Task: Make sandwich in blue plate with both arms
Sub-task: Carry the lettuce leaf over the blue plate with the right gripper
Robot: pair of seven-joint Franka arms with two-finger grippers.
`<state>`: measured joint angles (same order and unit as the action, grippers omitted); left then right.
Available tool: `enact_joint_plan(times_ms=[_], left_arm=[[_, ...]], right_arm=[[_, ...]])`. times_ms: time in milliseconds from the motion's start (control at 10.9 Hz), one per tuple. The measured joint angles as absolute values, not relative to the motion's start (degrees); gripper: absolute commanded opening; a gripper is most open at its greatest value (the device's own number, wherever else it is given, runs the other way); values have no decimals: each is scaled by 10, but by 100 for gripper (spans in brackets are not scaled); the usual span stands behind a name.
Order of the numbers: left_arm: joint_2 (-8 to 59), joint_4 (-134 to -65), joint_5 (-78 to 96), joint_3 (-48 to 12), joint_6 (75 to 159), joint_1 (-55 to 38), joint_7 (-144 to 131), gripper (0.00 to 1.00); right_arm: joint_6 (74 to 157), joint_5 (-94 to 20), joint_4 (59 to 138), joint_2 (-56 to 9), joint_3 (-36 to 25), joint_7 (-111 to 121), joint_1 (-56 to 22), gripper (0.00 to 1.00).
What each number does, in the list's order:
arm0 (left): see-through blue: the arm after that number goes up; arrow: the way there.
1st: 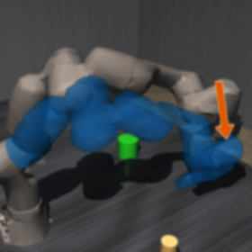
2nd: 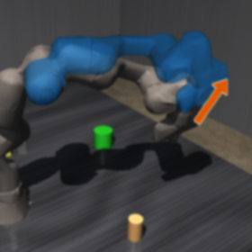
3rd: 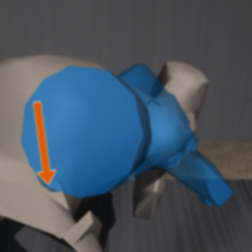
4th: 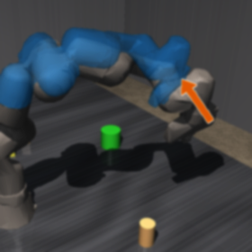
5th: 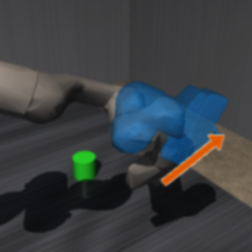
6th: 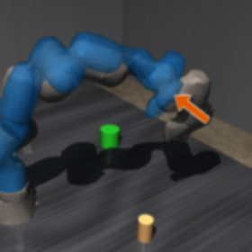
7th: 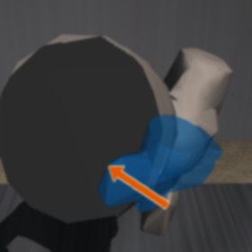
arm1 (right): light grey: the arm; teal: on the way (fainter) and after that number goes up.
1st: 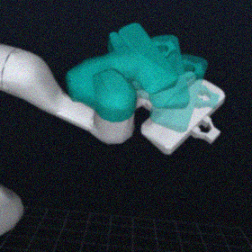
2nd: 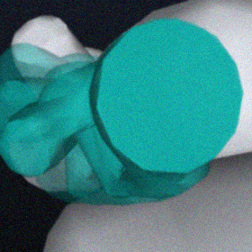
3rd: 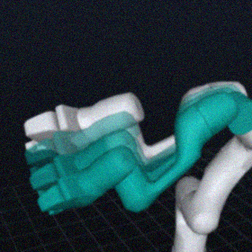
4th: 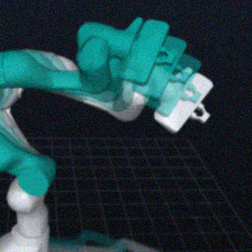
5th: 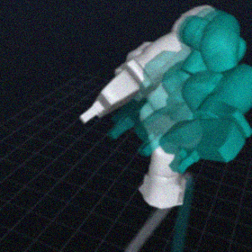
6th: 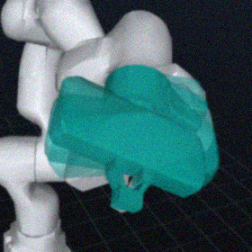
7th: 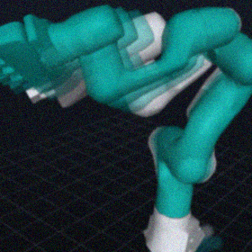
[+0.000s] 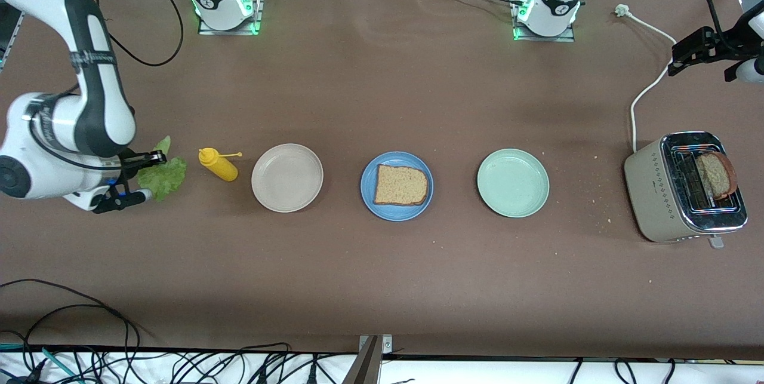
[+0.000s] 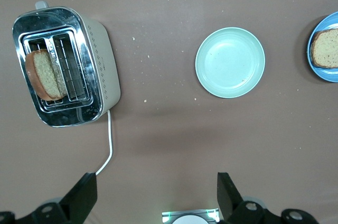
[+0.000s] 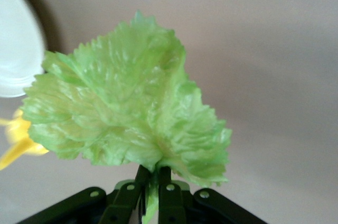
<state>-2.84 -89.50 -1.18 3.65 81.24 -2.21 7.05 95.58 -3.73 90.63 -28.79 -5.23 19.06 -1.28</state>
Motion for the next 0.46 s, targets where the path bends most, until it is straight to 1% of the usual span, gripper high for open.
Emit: enact_joint_plan(times_ms=[183, 274, 457], left_arm=[[-28, -895, -12, 37, 812, -22, 70, 100], [-28, -895, -12, 37, 812, -22, 70, 100], [-28, -895, -12, 36, 812, -21, 70, 100]], right_arm=[[870, -38, 831, -286, -52, 191, -22, 1], [843, -40, 805, -286, -50, 191, -32, 1], [823, -43, 773, -286, -47, 183, -84, 1]])
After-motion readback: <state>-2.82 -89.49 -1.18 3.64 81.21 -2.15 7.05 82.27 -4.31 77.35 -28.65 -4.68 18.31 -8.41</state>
